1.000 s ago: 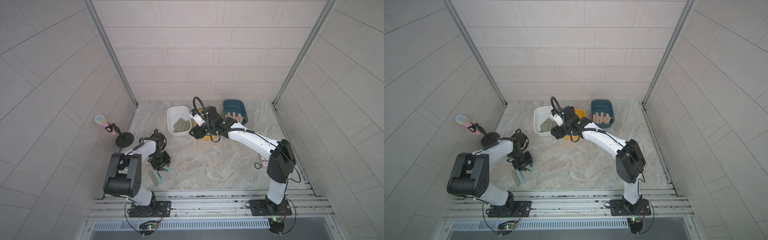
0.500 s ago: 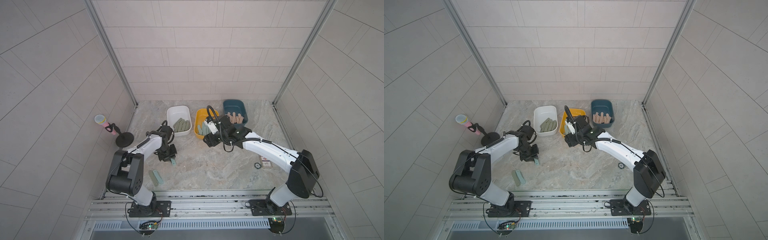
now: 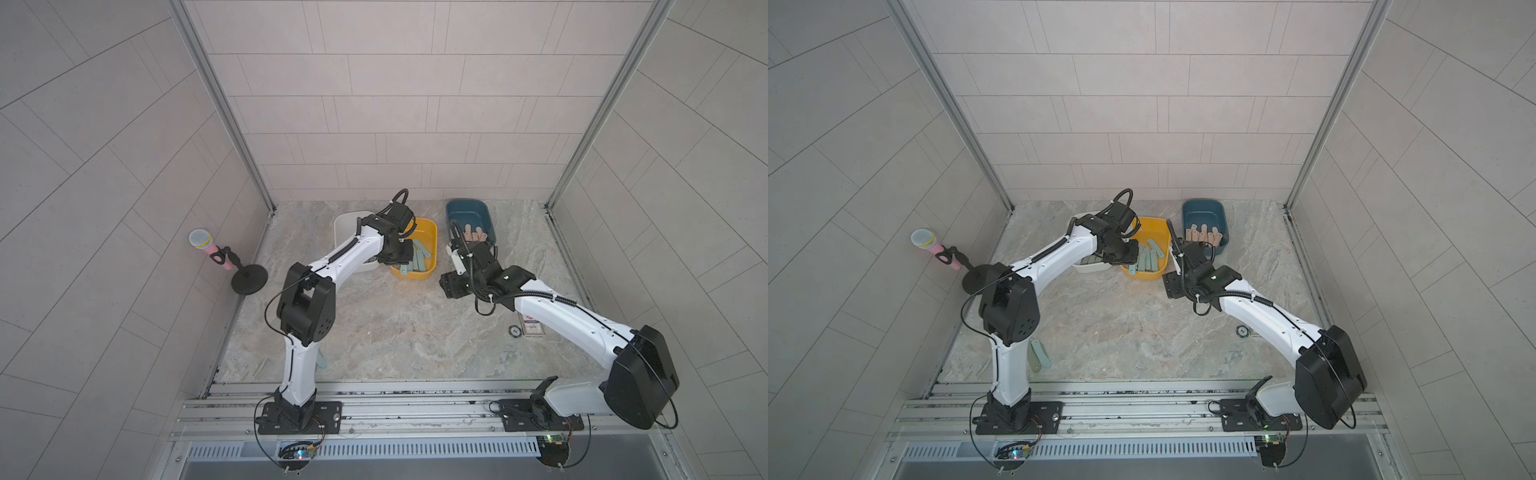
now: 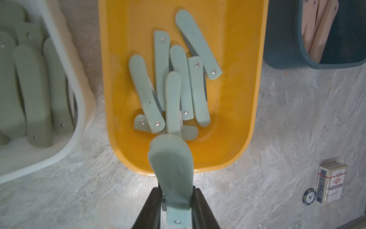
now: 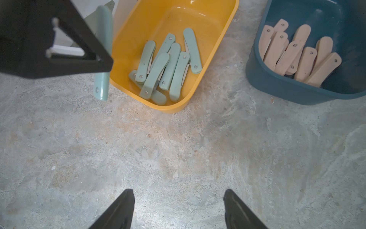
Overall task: Place the fruit knives into the storage box by color
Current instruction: Place the fruit knife in the storage box.
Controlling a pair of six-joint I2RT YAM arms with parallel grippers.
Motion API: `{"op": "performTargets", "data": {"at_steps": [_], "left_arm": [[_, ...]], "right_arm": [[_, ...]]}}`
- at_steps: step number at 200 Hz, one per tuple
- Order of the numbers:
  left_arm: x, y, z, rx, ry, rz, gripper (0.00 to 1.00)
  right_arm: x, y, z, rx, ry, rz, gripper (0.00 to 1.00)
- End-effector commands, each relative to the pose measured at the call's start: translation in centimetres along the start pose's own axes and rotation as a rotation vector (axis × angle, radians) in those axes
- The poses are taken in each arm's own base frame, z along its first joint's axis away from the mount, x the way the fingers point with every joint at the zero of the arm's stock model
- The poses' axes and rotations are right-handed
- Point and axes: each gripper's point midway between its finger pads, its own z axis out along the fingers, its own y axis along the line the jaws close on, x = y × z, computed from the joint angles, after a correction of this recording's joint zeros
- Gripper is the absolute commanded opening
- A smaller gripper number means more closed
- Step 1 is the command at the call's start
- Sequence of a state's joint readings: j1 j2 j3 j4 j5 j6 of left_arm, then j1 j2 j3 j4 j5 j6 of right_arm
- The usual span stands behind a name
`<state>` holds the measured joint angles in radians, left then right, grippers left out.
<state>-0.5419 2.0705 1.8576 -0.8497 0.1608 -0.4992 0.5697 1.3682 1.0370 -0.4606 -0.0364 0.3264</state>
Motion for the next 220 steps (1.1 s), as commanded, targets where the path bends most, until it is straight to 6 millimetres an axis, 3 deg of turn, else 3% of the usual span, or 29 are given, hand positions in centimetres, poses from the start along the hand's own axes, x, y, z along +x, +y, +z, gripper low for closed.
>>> {"op": "performTargets", "data": {"at_steps": [1,36,43,54,78,96,112,127,145,176,194,220], "left_arm": [[-0.9,-0.1,0.8,-0.055,0.006,0.038,0.06],[-1.3,0.4,3.6,-0.11,0.039,0.048,0.12],[-1.2,0.3,3.7,-0.109,0.043,0.049,0.16],[-1.2,-0.1,3.2,-0.103,0.038,0.056,0.32],[-1.8,-1.3,0.3,-0.094,-0.019,0.076,0.64],[-1.4,-1.3,-2.9,-0.102,-0.047,0.055,0.69],[0.5,0.0,-5.5,-0.125,-0.069,0.021,0.7],[3.4,2.3,-7.2,-0.16,-0.077,-0.014,0.7],[7.5,6.9,-8.5,-0.264,-0.079,-0.081,0.7],[15.9,16.1,-7.2,-0.386,0.029,-0.274,0.69],[18.6,19.9,-6.4,-0.412,0.049,-0.386,0.68],[21.2,23.5,-4.9,-0.403,0.094,-0.551,0.66]], "right_arm": [[0.1,-0.4,-0.3,0.008,-0.006,0.014,0.74],[0.5,-0.5,-0.5,0.004,0.003,0.009,0.75],[0.6,-0.5,-0.6,0.002,0.007,0.007,0.75],[1.0,-0.5,-0.7,0.0,0.01,0.006,0.75],[1.4,-0.6,-0.6,-0.004,0.01,0.01,0.78],[1.6,-0.5,-0.6,-0.008,0.017,0.009,0.79],[2.1,-0.2,-0.6,-0.028,0.025,0.005,0.8],[2.9,-0.1,-0.4,-0.046,0.025,0.004,0.82],[4.0,0.1,0.0,-0.064,0.041,0.008,0.83],[4.9,1.0,0.5,-0.092,0.066,-0.004,0.84],[5.2,1.6,0.8,-0.109,0.075,-0.013,0.84],[5.2,2.0,0.6,-0.115,0.079,-0.023,0.85]]}}
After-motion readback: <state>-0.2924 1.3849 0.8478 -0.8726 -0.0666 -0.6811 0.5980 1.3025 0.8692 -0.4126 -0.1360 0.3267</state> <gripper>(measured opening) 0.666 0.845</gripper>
